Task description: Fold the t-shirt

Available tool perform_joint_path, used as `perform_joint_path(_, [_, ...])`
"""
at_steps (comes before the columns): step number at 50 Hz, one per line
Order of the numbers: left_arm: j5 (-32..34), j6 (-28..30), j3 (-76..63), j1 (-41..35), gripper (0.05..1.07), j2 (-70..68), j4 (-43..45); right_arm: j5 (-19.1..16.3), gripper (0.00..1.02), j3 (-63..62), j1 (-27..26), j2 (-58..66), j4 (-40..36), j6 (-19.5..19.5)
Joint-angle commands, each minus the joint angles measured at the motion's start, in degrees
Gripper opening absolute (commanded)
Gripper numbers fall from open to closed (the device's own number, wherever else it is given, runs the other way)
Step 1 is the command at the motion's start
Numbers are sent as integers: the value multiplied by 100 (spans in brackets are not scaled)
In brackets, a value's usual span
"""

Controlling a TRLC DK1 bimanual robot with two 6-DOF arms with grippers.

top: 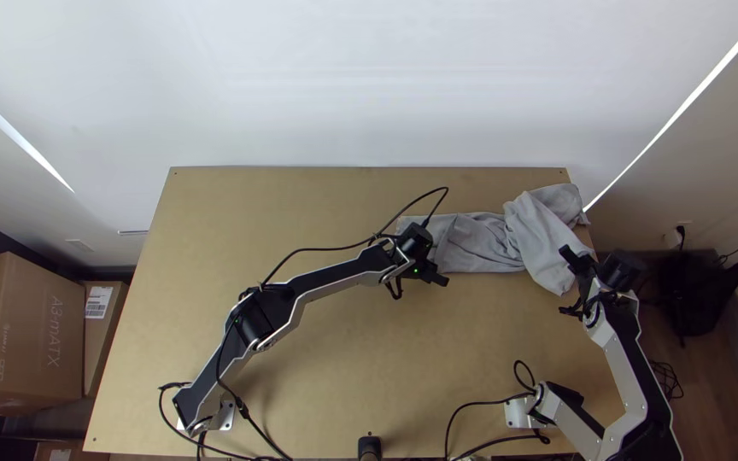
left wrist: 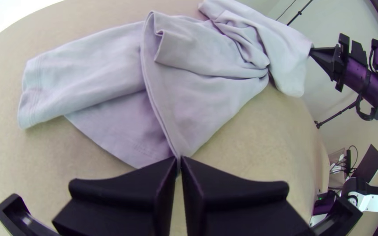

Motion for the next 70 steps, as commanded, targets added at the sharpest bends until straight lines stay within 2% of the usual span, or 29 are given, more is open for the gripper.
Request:
perform_joint_path(1, [-25, -33, -507, 187, 8, -451, -185, -9, 3, -169, 52, -193, 36, 145])
perform_joint_path(11, [-25, 2, -2221, 706, 8, -1717, 325, -18, 3, -160, 61, -579, -368, 206])
perform_joint_path(16, [-25, -7, -3056, 952, 8, -2350, 492, -18, 3, -134, 272, -1080, -807, 198])
perform_joint_path(25, [-25, -24, -4436, 1312, 8, -3457, 799, -660, 3, -310, 1300, -2478, -1264, 189])
perform_joint_path(32, [-16, 28, -5289, 1655, 8, -4195, 817, -669, 3, -477, 2346, -3067, -1379, 224])
perform_joint_path(36, [10, 81, -5693, 1883, 8, -4617, 817, -677, 3, -512, 2513, -3058, -1379, 268])
perform_joint_path(51, [256, 591, -6923, 3026, 8, -6041, 755, -686, 3, -696, 2592, -2153, -1299, 294])
perform_joint_path(58, [370, 732, -7099, 3351, 8, -6375, 597, -686, 3, -679, 2592, -1326, -728, 488])
perform_joint_path(65, [370, 723, -7099, 3333, 8, -6612, 509, -765, 3, -389, 2601, 36, -87, 830])
perform_joint_path(70, [370, 679, -7055, 3307, 8, -6674, 456, -774, 3, -160, 2566, 1011, 344, 883])
